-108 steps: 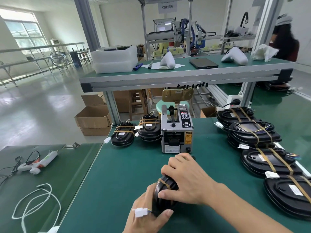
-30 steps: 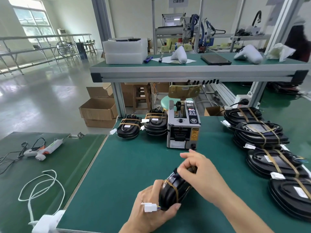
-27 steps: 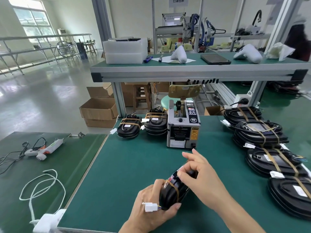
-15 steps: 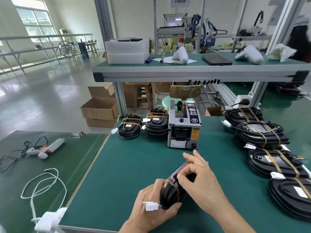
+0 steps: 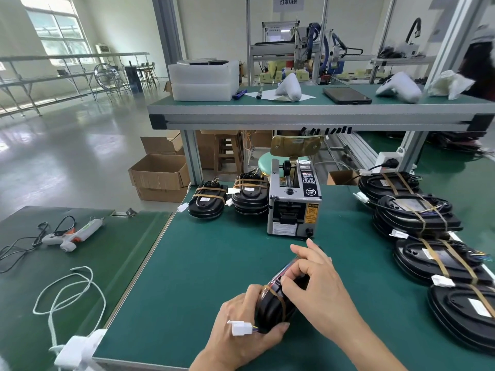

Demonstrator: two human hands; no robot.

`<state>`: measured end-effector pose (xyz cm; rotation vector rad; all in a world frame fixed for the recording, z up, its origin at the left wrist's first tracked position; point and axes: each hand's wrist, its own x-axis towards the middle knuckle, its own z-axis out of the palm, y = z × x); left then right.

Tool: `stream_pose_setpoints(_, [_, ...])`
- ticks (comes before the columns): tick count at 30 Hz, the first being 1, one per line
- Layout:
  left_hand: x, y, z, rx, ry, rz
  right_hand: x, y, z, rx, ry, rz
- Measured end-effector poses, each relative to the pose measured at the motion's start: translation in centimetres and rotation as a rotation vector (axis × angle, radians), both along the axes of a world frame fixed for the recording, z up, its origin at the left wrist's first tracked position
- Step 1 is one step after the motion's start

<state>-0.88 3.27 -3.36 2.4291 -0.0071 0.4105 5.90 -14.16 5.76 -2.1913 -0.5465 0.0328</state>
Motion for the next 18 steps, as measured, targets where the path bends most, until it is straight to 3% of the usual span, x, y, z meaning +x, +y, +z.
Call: stream_pose_setpoints(18, [0.11,0.13,-0.62,0.022,-0.02,-0.001,-0.61,0.29,-0.15,-0.06,-0.078,-0.01])
